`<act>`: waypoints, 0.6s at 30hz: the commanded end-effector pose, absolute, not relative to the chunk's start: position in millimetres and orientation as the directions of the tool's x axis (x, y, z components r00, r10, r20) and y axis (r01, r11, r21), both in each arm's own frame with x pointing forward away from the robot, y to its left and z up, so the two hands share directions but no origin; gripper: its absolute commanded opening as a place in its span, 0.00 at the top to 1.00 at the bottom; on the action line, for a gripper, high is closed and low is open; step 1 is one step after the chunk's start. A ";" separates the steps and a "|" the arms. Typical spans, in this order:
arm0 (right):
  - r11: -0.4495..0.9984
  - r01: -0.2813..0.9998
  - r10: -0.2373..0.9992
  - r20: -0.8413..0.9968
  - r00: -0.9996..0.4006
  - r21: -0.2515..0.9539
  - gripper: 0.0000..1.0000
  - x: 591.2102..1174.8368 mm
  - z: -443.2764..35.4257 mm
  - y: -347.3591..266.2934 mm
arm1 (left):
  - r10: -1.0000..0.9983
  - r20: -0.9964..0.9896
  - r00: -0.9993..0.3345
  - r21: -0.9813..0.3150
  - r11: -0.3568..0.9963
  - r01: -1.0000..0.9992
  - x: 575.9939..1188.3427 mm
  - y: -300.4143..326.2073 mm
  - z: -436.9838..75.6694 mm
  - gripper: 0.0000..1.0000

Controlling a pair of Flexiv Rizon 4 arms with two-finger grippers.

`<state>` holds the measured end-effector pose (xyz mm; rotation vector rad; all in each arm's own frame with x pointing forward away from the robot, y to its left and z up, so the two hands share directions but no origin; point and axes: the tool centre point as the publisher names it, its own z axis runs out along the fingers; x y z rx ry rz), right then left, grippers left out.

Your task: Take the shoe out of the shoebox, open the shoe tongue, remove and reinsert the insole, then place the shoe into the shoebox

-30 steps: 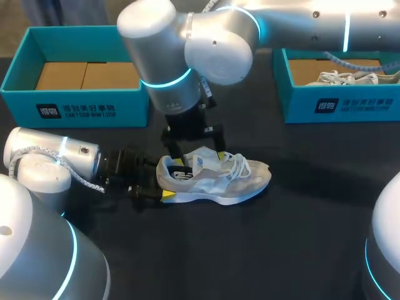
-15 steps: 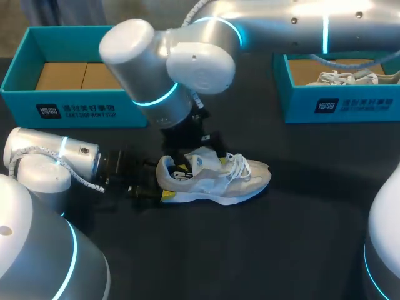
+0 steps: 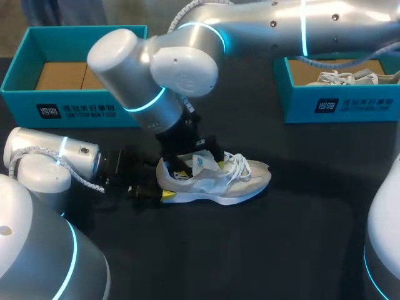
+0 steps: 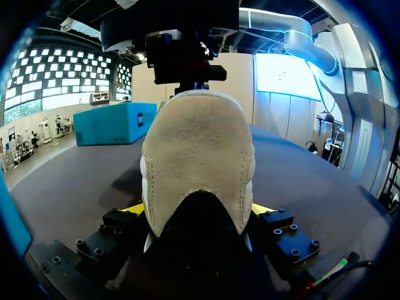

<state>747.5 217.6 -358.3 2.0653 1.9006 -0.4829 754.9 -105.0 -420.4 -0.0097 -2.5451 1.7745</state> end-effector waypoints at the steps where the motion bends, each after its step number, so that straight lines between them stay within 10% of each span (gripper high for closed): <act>1: -0.157 0.987 0.879 -0.451 0.154 0.030 0.00 738.6 -360.9 220.6 | 0.025 0.027 -0.999 -0.938 0.346 -0.016 752.4 -106.8 -423.3 1.00; 18: -0.184 0.983 0.867 -0.466 0.175 0.026 0.00 736.5 -360.2 208.3 | 0.025 0.027 -0.999 -0.938 0.346 -0.016 752.4 -106.8 -423.3 1.00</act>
